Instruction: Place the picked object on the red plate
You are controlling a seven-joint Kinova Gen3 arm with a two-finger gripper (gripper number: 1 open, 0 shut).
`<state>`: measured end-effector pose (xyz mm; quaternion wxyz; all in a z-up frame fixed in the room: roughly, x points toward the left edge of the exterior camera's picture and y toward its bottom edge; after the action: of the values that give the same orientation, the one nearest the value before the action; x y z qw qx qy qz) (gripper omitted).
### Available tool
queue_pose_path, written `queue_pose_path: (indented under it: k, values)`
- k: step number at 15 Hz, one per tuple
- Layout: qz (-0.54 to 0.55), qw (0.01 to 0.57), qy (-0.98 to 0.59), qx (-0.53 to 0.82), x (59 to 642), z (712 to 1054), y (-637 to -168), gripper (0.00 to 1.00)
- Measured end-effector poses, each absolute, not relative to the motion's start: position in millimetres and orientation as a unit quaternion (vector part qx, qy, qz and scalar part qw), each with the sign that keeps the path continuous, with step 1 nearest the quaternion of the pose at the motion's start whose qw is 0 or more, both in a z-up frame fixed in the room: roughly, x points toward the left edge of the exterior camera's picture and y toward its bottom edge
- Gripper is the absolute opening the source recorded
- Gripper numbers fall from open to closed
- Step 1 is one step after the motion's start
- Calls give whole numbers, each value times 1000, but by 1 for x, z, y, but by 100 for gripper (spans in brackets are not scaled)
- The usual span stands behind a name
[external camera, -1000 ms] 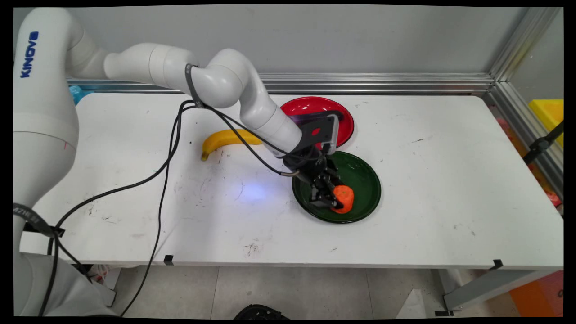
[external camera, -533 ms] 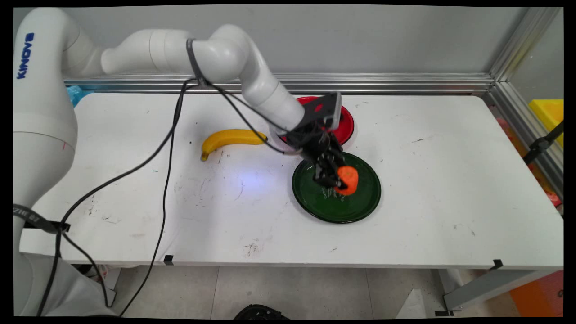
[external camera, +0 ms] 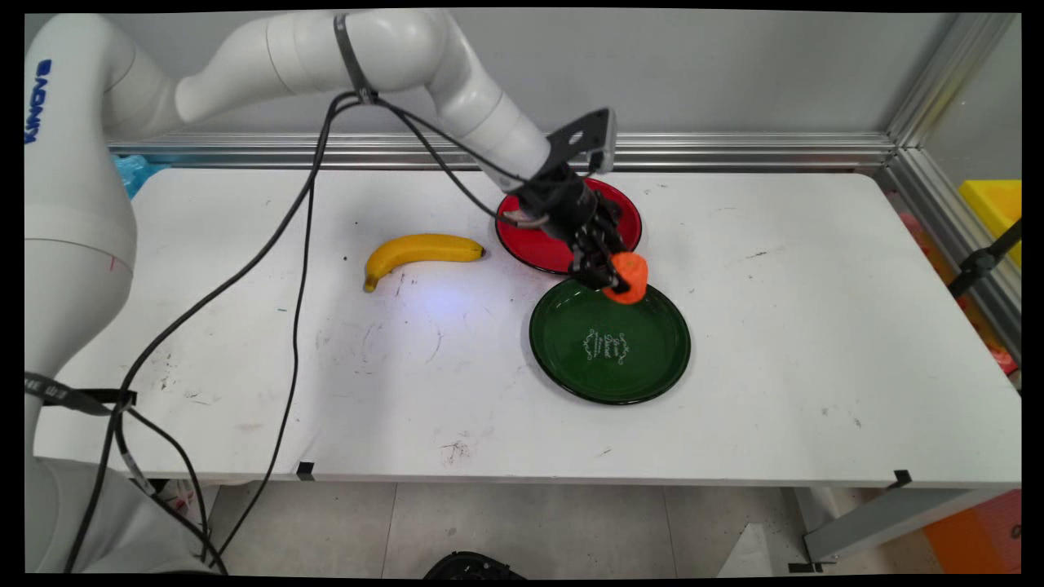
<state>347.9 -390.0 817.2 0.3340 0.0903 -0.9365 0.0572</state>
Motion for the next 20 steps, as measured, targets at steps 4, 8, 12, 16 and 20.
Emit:
queue_pose_path:
  k: [4, 8, 12, 16, 20]
  values:
    - [62, 328, -938, 97, 360, 825, -403, 0]
    - [64, 321, -939, 102, 371, 825, -414, 0]
    - [65, 316, -940, 107, 377, 819, -420, 0]
    - [63, 315, -941, 111, 379, 808, -425, 0]
    - [64, 317, -939, 116, 376, 800, -430, 0]
